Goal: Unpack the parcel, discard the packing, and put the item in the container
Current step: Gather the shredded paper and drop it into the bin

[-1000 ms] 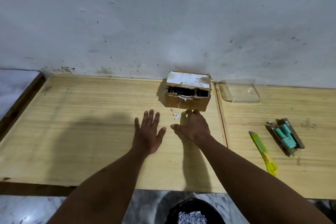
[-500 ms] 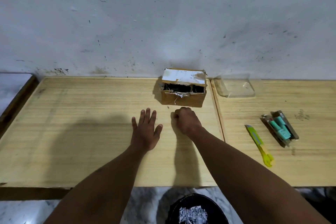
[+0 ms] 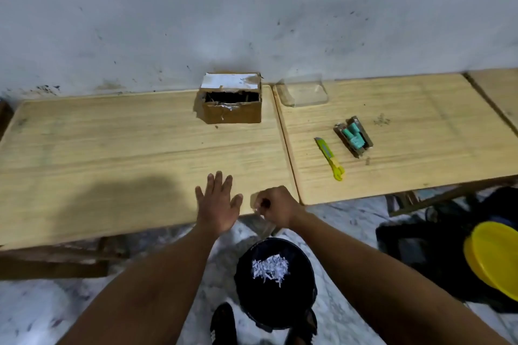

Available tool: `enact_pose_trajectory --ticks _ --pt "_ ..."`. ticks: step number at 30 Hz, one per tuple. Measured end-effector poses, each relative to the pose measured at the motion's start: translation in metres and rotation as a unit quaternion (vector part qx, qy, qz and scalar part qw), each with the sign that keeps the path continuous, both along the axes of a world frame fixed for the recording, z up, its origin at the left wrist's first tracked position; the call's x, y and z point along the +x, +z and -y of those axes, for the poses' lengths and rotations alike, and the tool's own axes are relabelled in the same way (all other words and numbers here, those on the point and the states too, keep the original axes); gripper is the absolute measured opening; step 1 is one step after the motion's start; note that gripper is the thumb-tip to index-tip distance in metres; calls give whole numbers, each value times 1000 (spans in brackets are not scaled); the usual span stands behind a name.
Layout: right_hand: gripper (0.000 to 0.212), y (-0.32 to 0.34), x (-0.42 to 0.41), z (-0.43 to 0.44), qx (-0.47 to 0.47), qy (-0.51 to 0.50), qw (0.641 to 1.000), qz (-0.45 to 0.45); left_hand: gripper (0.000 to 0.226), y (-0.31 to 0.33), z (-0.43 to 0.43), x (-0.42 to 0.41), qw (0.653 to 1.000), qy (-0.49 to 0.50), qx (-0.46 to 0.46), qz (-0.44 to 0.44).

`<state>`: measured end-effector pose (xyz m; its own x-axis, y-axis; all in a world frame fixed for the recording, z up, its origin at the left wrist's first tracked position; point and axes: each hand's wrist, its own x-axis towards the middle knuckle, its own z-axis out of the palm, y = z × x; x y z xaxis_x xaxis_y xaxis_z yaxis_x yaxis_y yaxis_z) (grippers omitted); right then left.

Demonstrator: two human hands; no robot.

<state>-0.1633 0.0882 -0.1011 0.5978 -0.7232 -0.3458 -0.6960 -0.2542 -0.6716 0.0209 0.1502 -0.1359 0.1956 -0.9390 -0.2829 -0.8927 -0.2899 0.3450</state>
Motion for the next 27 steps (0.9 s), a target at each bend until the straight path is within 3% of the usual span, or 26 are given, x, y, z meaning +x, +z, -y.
enact_pose_trajectory --ticks 5,11,16,22,27 --pt "18 -32 -68 -65 47 -40 997 -49 64 8 -20 -54 997 -69 -6 -16" --pt "23 -76 -108 -110 145 -122 971 -146 65 5 -27 -88 999 -51 7 -19" --pt "35 -96 -115 -119 172 -96 962 -187 66 -1 -19 -80 999 -33 -29 -10" --pt "55 -93 -122 -120 144 -91 966 -195 64 0 -16 -70 999 -35 -26 -3" --pt "31 -68 -123 -108 39 -124 985 -111 72 5 -21 -67 999 -20 -21 -33"
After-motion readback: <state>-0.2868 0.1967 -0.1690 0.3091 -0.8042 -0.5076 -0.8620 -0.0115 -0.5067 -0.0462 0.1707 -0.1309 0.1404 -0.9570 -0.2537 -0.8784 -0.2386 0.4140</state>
